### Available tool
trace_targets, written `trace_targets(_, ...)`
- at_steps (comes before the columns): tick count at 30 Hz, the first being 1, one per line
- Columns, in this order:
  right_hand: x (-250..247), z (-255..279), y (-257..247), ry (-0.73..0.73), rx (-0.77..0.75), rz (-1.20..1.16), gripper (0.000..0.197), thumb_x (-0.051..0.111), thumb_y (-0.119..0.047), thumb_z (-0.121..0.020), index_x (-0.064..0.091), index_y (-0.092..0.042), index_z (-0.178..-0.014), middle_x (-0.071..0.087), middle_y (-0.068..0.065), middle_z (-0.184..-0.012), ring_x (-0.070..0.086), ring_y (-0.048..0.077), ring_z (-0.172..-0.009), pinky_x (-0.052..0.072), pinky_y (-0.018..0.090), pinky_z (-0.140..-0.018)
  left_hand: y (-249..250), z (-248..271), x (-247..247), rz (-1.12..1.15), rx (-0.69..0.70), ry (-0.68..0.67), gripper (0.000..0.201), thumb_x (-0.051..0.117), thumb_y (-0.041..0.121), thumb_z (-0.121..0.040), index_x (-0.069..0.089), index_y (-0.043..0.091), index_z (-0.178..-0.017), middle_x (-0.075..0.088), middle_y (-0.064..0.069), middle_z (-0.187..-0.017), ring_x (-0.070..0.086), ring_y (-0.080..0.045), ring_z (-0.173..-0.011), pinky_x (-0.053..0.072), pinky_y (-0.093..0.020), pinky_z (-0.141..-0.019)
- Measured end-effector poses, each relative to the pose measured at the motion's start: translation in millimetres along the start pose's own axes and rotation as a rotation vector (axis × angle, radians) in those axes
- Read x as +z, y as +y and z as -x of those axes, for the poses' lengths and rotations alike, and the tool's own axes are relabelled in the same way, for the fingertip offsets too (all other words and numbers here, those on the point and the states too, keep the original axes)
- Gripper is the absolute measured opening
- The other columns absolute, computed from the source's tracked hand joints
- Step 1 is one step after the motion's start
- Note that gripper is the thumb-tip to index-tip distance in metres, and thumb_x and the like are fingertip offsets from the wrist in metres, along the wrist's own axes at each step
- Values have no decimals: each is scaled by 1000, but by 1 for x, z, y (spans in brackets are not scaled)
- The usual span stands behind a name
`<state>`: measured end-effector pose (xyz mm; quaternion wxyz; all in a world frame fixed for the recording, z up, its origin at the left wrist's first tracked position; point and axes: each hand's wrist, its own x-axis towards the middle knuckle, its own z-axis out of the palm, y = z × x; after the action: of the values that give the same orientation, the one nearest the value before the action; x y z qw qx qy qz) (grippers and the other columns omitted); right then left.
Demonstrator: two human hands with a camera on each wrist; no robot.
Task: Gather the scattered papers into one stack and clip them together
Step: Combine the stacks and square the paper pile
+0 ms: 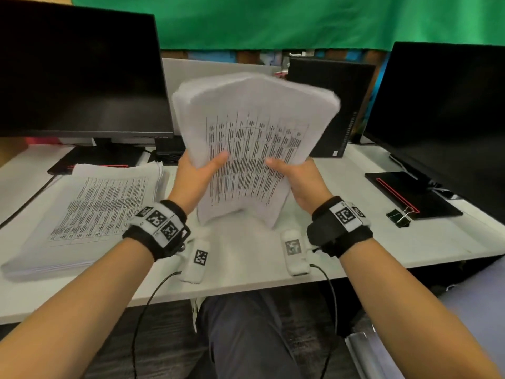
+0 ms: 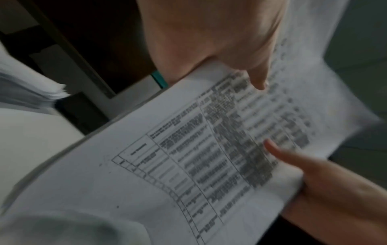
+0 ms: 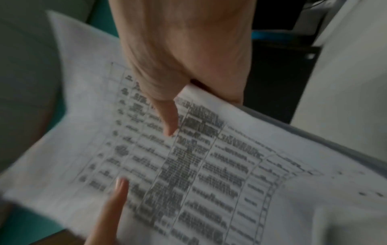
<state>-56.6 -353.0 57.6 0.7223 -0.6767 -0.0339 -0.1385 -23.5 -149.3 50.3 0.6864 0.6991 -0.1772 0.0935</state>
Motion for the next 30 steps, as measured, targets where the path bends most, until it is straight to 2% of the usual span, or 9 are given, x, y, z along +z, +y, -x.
trace_targets(4, 18, 4, -37, -16, -204, 29, 31, 67, -7, -89, 61, -23, -115, 69, 3, -118, 67, 14, -110, 55, 35, -95, 33, -7, 19, 14, 172, 42, 57, 71, 36, -80, 48, 19, -129, 60, 4, -125, 58, -9, -117, 47, -35, -100)
trace_targets(7, 10, 4, -39, -20, -238, -29, 34, 68, -7, -88, 61, -24, -116, 68, 1, -121, 65, 13, -114, 54, 29, -94, 37, -12, 11, 159, 109, 97, 40, 70, 24, -84, 48, 26, -117, 59, 5, -121, 57, -12, -114, 45, -32, -100)
trace_targets(10, -7, 5, 13, -103, 96, 87, 40, 72, -9, -85, 61, -20, -122, 68, 3, -124, 63, 19, -118, 51, 35, -99, -8, -6, -6, 4, -210, -256, 34, 69, 28, -84, 53, 32, -115, 61, 11, -118, 55, -14, -119, 39, -35, -105)
trace_targets(13, -18, 10, 66, -107, 417, 139, 37, 73, -15, -85, 64, -14, -122, 68, 7, -124, 64, 24, -115, 47, 42, -104, -60, 7, -22, -157, -518, -504, 76, 79, 52, -63, 55, 23, -129, 63, 7, -126, 55, -18, -122, 35, -43, -110)
trace_targets(17, -19, 10, 82, 20, 448, 70, 51, 77, -34, -81, 65, -9, -124, 71, 7, -118, 67, 22, -109, 50, 42, -102, -87, 13, -28, 3, -627, -146, 86, 85, 55, -54, 60, 13, -124, 70, -4, -114, 65, -22, -105, 48, -41, -98)
trace_targets(20, -19, 11, 87, 98, 533, 85, 38, 68, -20, -91, 62, 0, -122, 69, 14, -120, 68, 21, -97, 58, 29, -78, -98, 11, -27, -85, -608, 91, 41, 68, 29, -86, 59, 2, -115, 64, -9, -106, 62, -20, -79, 49, -28, -68)
trace_targets(21, -18, 12, 90, 71, 601, 95, 31, 65, -14, -93, 62, 0, -120, 67, 15, -120, 66, 23, -97, 58, 30, -74, -99, 10, -25, -182, -633, 96, 32, 60, 25, -93, 56, 2, -114, 60, -12, -106, 59, -23, -81, 48, -29, -68)
trace_targets(25, -5, 15, 94, -45, 811, 13, 29, 60, -12, -96, 56, 0, -122, 65, 18, -120, 66, 30, -101, 60, 43, -76, -101, 14, -13, -438, -703, -12, 59, 39, 40, -100, 42, -9, -133, 52, -23, -129, 51, -36, -117, 40, -36, -97)
trace_targets(30, -2, 7, 92, -50, 873, -41, 34, 62, -34, -94, 58, -9, -118, 71, 16, -107, 71, 31, -91, 61, 40, -69, -107, 13, -14, -228, -802, -104, 45, 39, 31, -101, 53, -9, -117, 62, -17, -101, 61, -32, -93, 52, -41, -87)
